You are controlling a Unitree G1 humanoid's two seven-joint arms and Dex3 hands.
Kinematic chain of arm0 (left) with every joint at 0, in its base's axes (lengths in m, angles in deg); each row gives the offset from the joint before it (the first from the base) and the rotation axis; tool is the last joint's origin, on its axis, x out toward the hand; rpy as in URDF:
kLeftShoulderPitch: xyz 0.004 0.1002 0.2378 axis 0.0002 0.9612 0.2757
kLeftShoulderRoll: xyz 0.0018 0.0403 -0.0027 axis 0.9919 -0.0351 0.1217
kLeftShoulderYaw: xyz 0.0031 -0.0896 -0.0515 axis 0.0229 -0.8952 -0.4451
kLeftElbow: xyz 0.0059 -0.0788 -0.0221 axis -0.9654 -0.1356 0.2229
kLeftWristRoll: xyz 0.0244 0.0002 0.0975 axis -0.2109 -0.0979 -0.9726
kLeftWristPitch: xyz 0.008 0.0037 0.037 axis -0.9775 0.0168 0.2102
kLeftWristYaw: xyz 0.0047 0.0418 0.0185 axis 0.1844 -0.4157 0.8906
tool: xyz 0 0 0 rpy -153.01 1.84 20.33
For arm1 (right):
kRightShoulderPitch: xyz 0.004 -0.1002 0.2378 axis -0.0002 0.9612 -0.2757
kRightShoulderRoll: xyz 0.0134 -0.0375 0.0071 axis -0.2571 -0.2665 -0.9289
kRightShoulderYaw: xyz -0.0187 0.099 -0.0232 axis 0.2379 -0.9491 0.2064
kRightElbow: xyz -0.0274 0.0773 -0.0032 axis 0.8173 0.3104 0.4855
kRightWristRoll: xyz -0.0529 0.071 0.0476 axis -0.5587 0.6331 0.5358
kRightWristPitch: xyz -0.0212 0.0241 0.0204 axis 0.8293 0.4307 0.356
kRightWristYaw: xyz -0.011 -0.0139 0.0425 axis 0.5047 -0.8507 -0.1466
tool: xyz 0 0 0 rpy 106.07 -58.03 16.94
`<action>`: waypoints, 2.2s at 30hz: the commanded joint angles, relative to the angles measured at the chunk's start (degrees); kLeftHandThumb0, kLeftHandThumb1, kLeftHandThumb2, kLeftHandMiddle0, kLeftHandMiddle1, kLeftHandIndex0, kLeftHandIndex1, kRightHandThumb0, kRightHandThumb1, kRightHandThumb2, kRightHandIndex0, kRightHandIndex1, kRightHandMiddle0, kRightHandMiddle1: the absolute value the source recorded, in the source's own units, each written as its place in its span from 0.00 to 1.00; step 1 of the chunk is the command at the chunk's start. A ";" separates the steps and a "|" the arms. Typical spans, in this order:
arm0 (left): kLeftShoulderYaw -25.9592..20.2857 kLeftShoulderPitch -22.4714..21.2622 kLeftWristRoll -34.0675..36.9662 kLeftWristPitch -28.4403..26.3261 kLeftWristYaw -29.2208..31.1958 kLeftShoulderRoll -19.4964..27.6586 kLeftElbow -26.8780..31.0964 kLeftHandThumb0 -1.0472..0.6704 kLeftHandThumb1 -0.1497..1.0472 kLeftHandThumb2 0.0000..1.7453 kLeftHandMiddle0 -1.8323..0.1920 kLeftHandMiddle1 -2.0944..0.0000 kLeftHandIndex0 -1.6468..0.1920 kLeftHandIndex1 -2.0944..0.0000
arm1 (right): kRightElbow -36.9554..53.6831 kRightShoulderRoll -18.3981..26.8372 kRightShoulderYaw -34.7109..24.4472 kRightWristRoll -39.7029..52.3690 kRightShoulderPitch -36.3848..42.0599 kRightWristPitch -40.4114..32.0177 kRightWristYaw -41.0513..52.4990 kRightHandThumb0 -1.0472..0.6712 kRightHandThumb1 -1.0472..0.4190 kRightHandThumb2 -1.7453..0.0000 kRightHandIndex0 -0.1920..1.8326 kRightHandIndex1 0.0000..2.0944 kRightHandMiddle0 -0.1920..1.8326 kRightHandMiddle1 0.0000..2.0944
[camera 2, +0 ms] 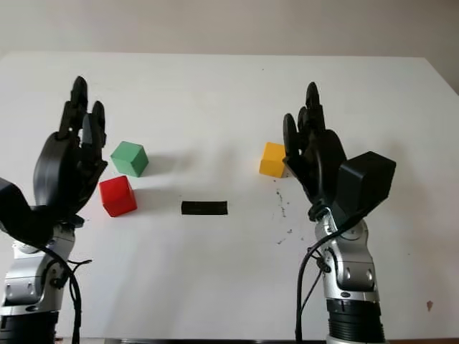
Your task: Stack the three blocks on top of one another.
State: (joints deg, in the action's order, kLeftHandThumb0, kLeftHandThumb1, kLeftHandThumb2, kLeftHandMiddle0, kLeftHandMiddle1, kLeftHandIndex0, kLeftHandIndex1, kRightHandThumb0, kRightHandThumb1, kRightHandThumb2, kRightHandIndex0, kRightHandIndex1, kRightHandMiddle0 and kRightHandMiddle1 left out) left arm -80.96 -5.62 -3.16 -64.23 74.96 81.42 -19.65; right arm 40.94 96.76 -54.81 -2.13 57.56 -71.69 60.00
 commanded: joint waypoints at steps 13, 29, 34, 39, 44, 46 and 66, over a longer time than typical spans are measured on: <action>-0.59 -2.09 -22.74 -25.93 16.19 33.18 21.58 0.16 0.92 0.03 0.71 0.97 0.55 0.91 | -2.76 2.63 -1.08 -1.08 -5.69 1.04 0.08 0.19 0.00 0.66 0.00 0.00 0.00 0.00; 6.95 0.49 -37.84 -26.89 29.12 39.83 25.68 0.08 0.94 0.04 0.71 0.98 0.48 0.94 | -2.76 3.09 -2.11 -1.59 -6.77 0.10 -1.28 0.19 0.00 0.67 0.00 0.00 0.00 0.00; 8.74 -0.33 -38.60 -29.39 33.17 38.93 26.33 0.10 0.93 0.03 0.73 0.98 0.49 0.95 | -2.38 2.98 -2.01 -1.55 -6.45 -0.08 -1.06 0.19 0.00 0.68 0.00 0.00 0.00 0.00; 11.07 -0.02 -41.39 -28.42 35.62 40.24 26.69 0.08 0.94 0.03 0.76 0.98 0.51 0.97 | -2.33 3.00 -1.99 -1.36 -6.36 -0.15 -0.55 0.19 0.00 0.67 0.00 0.00 0.00 0.00; 12.89 1.01 -44.78 -28.13 36.45 38.65 26.84 0.07 0.94 0.03 0.76 0.98 0.52 0.97 | -2.12 2.88 -1.78 -1.57 -6.19 -0.31 -0.57 0.19 0.00 0.67 0.00 0.00 0.00 0.00; 13.23 1.35 -45.60 -28.03 36.31 37.78 26.84 0.08 0.93 0.03 0.75 0.97 0.52 0.97 | -2.00 3.00 -1.71 -1.71 -6.07 -0.15 -0.46 0.19 0.00 0.67 0.00 0.00 0.00 0.00; 17.49 4.00 -63.81 -19.75 31.02 29.24 22.66 0.08 0.98 0.03 0.80 0.98 0.55 0.98 | -1.23 3.17 -2.00 -1.30 -5.33 -0.43 0.91 0.20 0.00 0.65 0.00 0.00 0.00 0.00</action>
State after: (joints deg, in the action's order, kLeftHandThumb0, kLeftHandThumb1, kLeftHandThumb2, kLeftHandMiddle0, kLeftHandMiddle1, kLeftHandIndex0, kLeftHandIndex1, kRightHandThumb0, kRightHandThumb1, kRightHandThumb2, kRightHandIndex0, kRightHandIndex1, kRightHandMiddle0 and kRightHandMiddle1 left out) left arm -63.72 -2.10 -65.91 -84.31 106.50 111.03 3.43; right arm 38.54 99.12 -56.71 -3.65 51.90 -72.04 60.71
